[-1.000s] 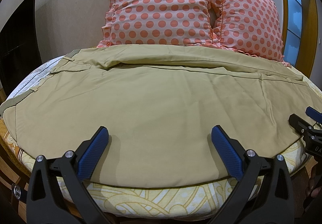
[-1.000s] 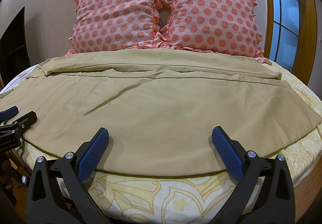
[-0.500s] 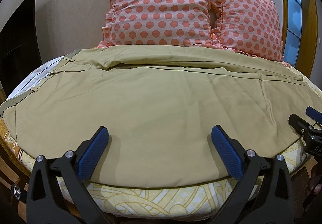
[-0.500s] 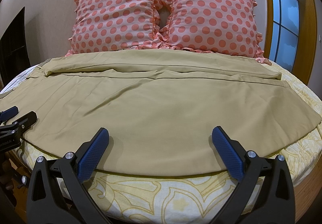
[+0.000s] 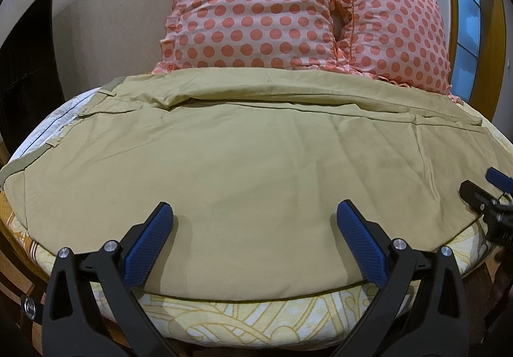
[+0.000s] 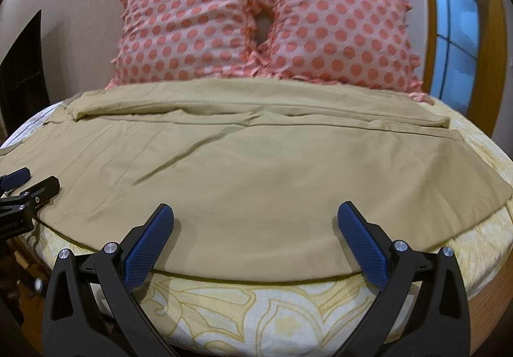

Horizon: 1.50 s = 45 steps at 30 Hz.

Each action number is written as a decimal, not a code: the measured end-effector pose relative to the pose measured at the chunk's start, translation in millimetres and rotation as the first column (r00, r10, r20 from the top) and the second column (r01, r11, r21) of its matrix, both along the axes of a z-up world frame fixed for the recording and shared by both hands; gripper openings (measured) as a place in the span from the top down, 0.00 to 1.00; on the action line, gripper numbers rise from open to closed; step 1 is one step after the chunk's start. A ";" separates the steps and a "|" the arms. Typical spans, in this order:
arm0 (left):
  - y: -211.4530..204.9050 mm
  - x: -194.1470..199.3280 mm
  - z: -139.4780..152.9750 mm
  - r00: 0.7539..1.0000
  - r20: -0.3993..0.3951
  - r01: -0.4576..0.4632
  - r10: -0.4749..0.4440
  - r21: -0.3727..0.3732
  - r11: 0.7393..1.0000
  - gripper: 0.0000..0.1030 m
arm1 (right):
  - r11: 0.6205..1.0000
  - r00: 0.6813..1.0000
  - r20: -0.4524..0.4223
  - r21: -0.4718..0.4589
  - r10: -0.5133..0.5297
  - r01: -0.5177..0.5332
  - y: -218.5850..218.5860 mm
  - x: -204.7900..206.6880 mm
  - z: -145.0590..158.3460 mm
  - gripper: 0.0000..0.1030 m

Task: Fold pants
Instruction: 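Grasp the khaki trousers' waistband with the right gripper and lift it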

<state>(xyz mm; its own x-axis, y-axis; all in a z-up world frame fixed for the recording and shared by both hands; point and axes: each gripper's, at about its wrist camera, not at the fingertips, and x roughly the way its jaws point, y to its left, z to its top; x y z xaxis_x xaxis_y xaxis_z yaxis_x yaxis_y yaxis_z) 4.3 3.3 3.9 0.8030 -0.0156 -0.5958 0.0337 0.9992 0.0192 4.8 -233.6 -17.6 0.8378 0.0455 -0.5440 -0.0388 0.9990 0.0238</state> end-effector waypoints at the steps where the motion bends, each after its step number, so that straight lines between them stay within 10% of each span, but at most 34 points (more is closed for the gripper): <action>1: 1.3 2.6 1.6 1.000 -0.013 0.005 -0.005 -0.004 1.000 0.02 | 1.000 0.999 -0.038 0.020 0.018 -0.018 -4.4 7.8 5.0 0.01; 10: 18.2 29.2 47.3 0.995 0.068 -0.068 0.068 -0.004 0.998 0.02 | 0.930 0.954 -0.128 0.220 -0.271 0.294 -129.4 144.1 92.9 0.01; 14: 22.0 48.5 59.3 0.994 0.070 -0.081 0.082 -0.020 0.997 0.02 | 0.818 0.846 -0.297 0.251 -0.444 0.517 -197.4 242.0 80.2 0.26; 19: 24.0 66.1 60.6 0.994 0.054 -0.090 0.092 -0.034 0.995 0.02 | 0.665 0.680 -0.426 0.211 -0.597 0.716 -255.3 337.1 51.9 0.29; 23: 22.8 72.9 58.8 0.995 0.046 -0.084 0.084 -0.020 0.996 0.02 | 0.653 0.606 -0.403 0.028 -0.686 0.757 -261.4 366.6 42.3 0.34; 27: 21.6 76.2 56.0 0.996 0.036 -0.081 0.082 -0.020 0.996 0.02 | 0.711 0.672 -0.332 0.005 -0.662 0.703 -256.5 360.3 43.7 0.73; 31: 24.6 73.8 56.9 0.996 0.035 -0.085 0.087 -0.044 0.995 0.02 | 0.737 0.749 -0.318 0.185 -0.581 0.650 -276.6 333.0 43.0 0.95; 39: 57.4 57.7 76.7 0.991 0.085 -0.089 0.107 -0.193 0.977 0.02 | 0.644 0.921 -0.031 0.706 -0.387 0.295 -292.1 151.6 80.5 0.96; 45: 76.1 71.2 96.1 0.987 0.106 -0.093 0.119 -0.227 0.969 0.02 | 0.553 0.912 -0.132 0.757 -0.389 0.346 -272.7 36.8 29.8 0.96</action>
<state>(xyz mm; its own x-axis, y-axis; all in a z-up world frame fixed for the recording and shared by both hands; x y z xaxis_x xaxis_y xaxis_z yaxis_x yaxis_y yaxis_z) 75.5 79.3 100.0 0.8717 -0.0471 -0.4878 -0.0619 0.9768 -0.2049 41.6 -506.3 12.1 0.9000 0.0996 -0.4243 0.3054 0.5504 0.7770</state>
